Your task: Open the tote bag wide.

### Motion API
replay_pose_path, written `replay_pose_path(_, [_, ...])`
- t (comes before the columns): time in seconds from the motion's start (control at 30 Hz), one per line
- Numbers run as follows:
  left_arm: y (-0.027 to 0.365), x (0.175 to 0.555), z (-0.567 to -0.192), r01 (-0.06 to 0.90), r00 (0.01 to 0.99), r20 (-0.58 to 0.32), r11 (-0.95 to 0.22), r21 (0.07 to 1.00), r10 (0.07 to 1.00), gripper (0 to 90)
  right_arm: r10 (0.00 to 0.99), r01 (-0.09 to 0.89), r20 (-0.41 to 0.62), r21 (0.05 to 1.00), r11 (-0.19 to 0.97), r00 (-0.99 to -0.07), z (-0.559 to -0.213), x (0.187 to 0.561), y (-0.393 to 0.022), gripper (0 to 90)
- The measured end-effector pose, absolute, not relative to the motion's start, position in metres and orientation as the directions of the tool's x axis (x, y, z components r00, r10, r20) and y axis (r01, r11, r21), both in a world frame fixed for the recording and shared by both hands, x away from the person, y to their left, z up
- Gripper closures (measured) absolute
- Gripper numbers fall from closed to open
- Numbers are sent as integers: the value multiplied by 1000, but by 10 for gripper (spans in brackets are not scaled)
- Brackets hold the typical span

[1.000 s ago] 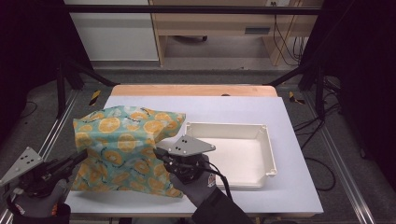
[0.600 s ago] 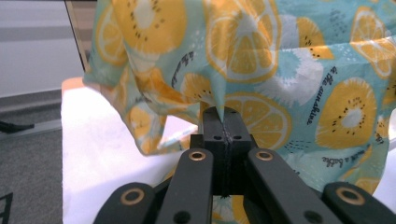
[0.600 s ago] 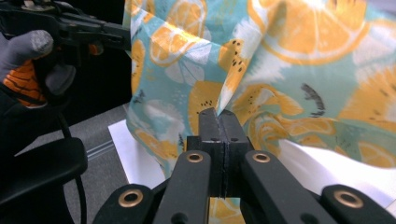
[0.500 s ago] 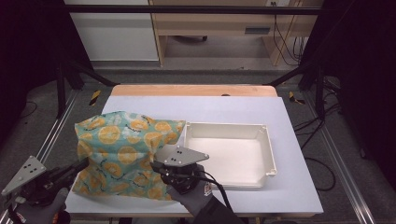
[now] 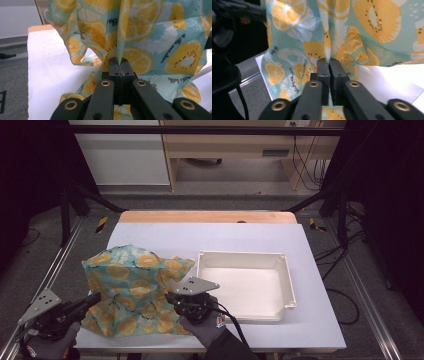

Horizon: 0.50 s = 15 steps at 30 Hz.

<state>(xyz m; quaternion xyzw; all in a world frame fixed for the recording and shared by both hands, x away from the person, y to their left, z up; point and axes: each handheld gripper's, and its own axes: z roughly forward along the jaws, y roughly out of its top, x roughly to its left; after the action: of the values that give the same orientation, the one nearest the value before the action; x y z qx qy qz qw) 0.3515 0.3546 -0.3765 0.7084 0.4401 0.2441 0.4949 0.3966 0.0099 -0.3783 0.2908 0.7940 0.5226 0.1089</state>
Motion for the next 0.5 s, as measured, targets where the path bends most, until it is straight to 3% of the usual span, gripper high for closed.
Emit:
replay_pose_path(0.1, [355, 352, -377, 382, 494, -90, -122, 916, 865, 900, 567, 336, 136, 903, 266, -813, -374, 395, 8, 810])
replay_pose_path(0.13, [355, 352, -377, 382, 494, -90, -123, 916, 865, 900, 561, 320, 133, 914, 248, -817, -367, 393, 6, 744])
replay_pose_path(0.17, [355, 352, -377, 382, 494, -90, -123, 916, 865, 900, 561, 320, 133, 914, 248, -817, -367, 393, 6, 744])
replay_pose_path(0.2, [355, 352, -377, 383, 494, -91, -122, 916, 865, 900, 563, 300, 128, 927, 225, -817, -359, 391, 5, 674])
replay_pose_path(0.23, [355, 352, -377, 383, 494, -91, -122, 916, 865, 900, 563, 300, 128, 927, 225, -817, -359, 391, 5, 674])
replay_pose_path(0.3, [355, 352, -377, 384, 495, -93, -121, 916, 864, 900, 578, 265, 114, 946, 184, -808, -349, 392, 4, 587])
replay_pose_path(0.47, [355, 352, -377, 380, 495, -94, -118, 917, 864, 898, 594, 257, 114, 953, 162, -796, -343, 399, 6, 561])
replay_pose_path(0.5, [355, 352, -377, 378, 495, -95, -116, 919, 864, 896, 591, 264, 121, 951, 162, -798, -343, 400, 8, 606])
